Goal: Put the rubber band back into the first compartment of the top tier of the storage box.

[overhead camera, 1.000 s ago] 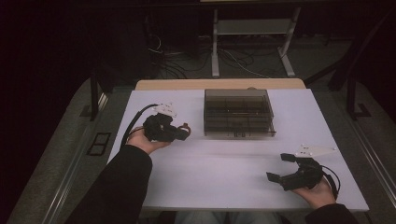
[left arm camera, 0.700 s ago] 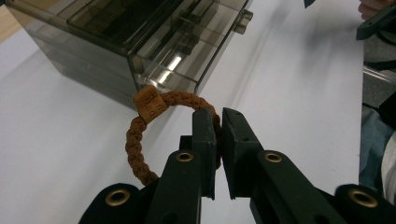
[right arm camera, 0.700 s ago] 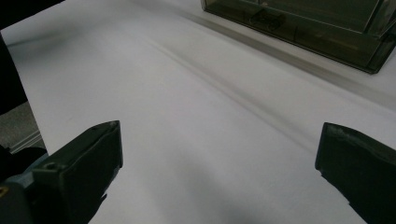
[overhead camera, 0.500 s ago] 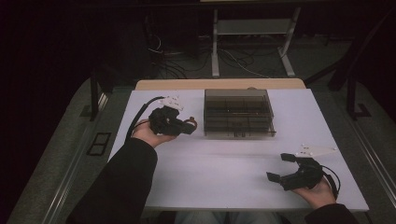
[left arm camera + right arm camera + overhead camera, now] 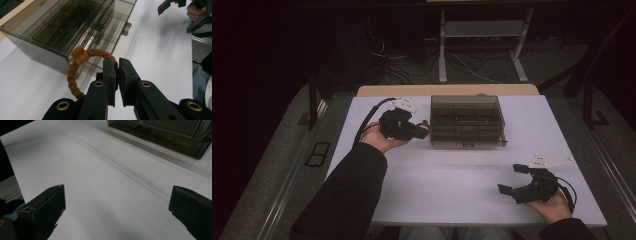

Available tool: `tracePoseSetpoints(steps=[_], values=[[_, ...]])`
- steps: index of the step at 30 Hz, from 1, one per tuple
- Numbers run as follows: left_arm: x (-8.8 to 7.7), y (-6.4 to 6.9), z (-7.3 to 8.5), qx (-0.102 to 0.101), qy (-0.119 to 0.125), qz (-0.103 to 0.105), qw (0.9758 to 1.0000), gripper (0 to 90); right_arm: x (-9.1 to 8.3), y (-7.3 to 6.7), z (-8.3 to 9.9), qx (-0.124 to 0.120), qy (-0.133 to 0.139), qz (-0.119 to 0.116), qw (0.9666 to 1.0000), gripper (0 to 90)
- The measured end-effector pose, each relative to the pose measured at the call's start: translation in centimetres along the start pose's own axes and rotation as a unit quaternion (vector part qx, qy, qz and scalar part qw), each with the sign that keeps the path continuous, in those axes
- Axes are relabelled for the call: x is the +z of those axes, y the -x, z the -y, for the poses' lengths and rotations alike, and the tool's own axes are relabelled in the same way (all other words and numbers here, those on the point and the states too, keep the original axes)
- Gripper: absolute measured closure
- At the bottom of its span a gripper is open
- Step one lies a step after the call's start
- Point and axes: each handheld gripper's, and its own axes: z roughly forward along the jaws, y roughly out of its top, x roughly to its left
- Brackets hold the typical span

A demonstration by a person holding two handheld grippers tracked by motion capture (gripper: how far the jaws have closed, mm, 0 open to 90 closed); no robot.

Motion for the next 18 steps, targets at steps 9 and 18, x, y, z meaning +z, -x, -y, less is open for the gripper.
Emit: tracePoseSetpoints(steps=[9,18], values=[[1.2,0.0,-0.9,0.007,0.0,0.004,1.0,82.7,0.0,0.1,0.1,0.001,0.0,0.0,1.0,0.5],[2.1,-0.1,-1.4,0.01,0.002,0.007,0.9999,82.7,-0.1,0.1,0.1,0.001,-0.001,-0.001,1.0,0.5]])
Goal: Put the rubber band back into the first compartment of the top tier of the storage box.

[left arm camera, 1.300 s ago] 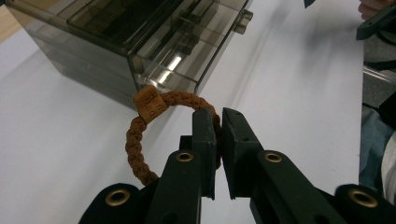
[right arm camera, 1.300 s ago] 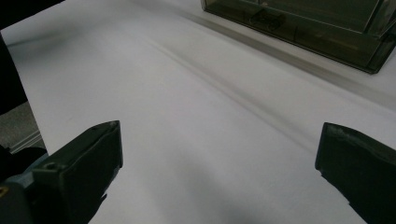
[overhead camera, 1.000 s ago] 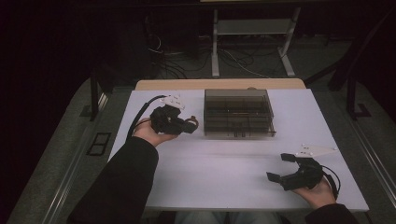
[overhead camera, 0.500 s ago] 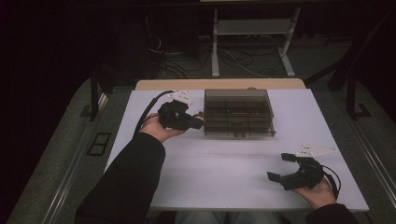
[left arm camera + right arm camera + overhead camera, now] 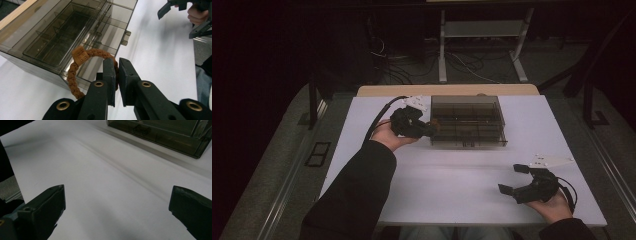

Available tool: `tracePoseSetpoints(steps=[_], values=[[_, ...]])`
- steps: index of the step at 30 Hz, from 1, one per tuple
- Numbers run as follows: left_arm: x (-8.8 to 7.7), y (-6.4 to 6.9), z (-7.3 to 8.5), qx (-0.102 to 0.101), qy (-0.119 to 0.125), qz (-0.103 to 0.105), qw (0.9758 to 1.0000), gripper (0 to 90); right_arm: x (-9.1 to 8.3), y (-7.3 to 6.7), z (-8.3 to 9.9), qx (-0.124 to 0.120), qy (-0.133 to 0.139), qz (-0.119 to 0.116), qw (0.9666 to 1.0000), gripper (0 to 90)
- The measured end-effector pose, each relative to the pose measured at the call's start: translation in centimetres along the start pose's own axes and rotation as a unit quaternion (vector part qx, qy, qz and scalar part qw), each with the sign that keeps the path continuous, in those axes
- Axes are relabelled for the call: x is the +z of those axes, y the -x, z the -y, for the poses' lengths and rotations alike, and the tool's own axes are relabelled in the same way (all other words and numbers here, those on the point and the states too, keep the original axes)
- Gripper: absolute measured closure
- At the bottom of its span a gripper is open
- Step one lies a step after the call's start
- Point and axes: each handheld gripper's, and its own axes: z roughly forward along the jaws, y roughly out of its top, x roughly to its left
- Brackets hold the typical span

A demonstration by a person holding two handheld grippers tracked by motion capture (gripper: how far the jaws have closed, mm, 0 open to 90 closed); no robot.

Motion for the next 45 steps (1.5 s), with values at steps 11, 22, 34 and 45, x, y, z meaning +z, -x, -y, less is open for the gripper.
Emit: tracePoseSetpoints(steps=[11,22,34,45], values=[[1.5,-0.6,0.0,-0.01,0.009,0.004,0.9999,82.7,0.0,0.1,0.0,0.001,0.0,0.001,1.0,0.5],[2.7,-1.1,0.1,-0.019,0.013,0.012,0.9997,82.7,0.0,0.0,0.0,0.0,-0.002,-0.001,1.0,0.5],[4.1,-1.7,0.5,-0.034,0.017,0.018,0.9991,82.7,0.0,0.0,0.1,-0.001,-0.003,-0.002,1.0,0.5],[5.5,-2.0,0.8,-0.041,0.014,0.027,0.9987,82.7,0.0,0.0,0.1,-0.002,-0.004,-0.002,1.0,0.5]])
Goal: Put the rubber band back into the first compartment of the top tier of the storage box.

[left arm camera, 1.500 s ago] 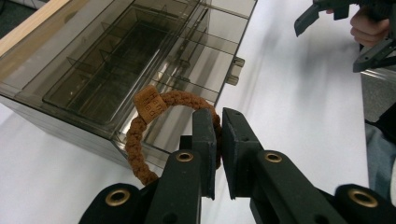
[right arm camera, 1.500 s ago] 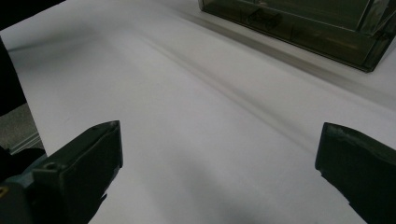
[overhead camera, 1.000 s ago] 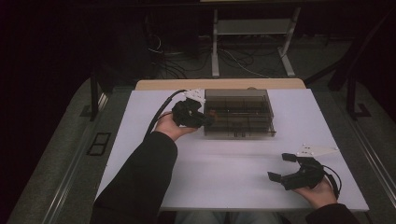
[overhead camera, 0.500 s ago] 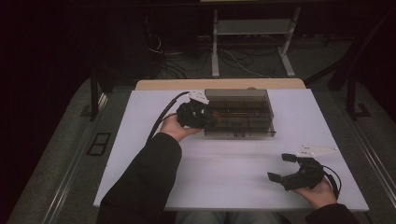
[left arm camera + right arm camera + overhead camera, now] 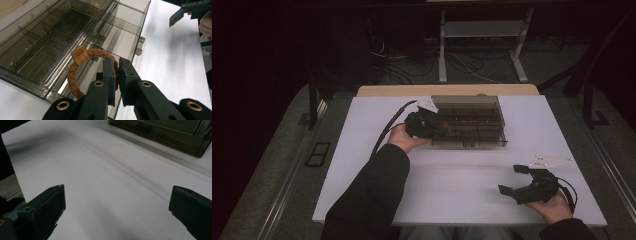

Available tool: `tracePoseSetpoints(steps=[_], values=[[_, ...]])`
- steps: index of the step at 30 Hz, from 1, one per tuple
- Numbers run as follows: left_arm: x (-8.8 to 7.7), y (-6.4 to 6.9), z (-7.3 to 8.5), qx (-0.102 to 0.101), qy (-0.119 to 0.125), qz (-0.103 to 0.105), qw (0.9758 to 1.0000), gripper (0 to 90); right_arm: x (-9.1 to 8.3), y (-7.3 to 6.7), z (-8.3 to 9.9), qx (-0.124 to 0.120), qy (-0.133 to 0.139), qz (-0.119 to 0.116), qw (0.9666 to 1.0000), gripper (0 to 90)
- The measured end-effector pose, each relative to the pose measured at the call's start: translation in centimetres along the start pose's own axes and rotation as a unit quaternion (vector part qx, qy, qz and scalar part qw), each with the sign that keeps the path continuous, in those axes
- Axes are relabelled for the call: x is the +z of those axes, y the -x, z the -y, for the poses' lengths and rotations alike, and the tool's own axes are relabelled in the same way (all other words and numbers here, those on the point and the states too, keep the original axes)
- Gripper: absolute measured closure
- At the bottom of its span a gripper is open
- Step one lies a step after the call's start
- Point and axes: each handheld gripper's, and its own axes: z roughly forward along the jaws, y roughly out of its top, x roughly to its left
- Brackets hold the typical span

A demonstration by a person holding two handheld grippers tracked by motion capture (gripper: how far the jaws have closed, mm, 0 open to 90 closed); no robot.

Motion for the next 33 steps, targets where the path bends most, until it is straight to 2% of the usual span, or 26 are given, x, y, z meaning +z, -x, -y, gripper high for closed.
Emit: tracePoseSetpoints(steps=[16,20,24,33], values=[[1.4,-0.9,0.4,-0.014,-0.006,0.012,0.9998,81.1,0.0,0.1,0.0,0.0,0.0,0.0,1.0,0.5],[1.6,-0.9,0.4,-0.016,-0.006,0.011,0.9998,77.3,0.0,0.1,0.0,0.0,0.0,0.0,1.0,0.5],[1.5,-0.9,0.4,-0.023,0.007,0.014,0.9996,73.1,-0.1,0.1,0.0,0.001,0.0,0.001,1.0,0.5],[1.0,-0.8,0.2,-0.022,0.016,0.01,0.9996,67.0,-0.1,0.1,0.0,0.001,-0.001,0.001,1.0,0.5]])
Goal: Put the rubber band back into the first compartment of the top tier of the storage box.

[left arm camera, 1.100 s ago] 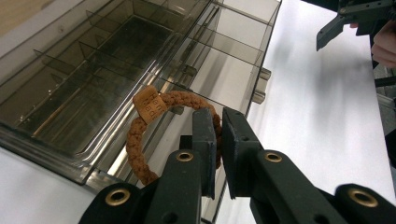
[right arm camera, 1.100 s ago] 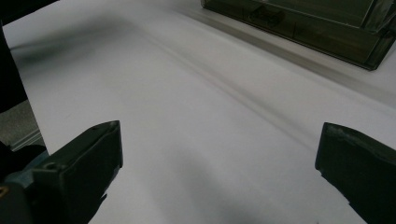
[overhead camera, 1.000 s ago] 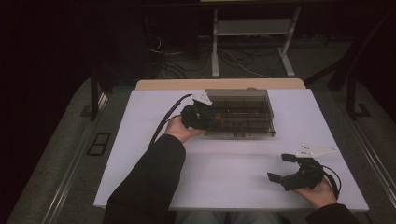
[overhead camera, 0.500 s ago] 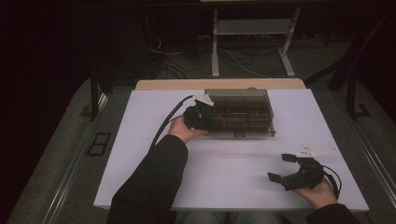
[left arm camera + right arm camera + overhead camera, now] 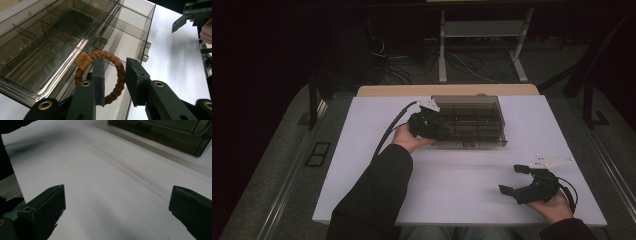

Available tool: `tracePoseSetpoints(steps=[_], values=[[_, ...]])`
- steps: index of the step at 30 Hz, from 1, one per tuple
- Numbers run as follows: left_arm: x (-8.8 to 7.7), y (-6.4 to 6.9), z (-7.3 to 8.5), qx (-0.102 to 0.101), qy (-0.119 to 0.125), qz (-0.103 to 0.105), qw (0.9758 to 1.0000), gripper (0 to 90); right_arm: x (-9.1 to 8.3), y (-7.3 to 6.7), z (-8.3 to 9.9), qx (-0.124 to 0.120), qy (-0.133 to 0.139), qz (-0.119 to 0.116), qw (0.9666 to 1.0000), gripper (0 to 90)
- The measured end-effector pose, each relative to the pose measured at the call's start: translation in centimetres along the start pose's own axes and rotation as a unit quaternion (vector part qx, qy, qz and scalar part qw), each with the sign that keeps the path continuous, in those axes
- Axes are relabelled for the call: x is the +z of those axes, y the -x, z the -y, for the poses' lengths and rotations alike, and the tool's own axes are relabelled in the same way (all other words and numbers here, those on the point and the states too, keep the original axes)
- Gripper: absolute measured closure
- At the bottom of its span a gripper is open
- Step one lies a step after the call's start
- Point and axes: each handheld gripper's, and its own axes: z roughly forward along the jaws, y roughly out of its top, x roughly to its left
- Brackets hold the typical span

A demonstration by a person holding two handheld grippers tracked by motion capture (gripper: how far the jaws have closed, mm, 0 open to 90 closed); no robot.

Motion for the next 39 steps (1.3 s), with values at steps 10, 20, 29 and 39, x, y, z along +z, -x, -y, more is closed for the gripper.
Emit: tracePoseSetpoints(steps=[10,20,29,39], values=[[-1.3,0.2,-0.2,0.0,0.016,0.013,0.9998,44.9,0.0,0.0,0.0,0.002,0.0,0.001,1.0,0.5],[-3.0,0.6,-0.3,-0.015,0.031,0.001,0.9994,20.2,-0.1,0.0,0.0,-0.001,0.002,0.001,1.0,0.5],[-4.8,0.6,0.7,-0.03,0.038,-0.036,0.9982,3.0,-0.1,0.0,0.0,0.002,0.0,0.001,1.0,0.5],[-6.7,1.0,2.3,-0.043,0.051,-0.053,0.9964,0.0,-0.1,0.0,0.1,0.003,0.0,0.001,1.0,0.4]])
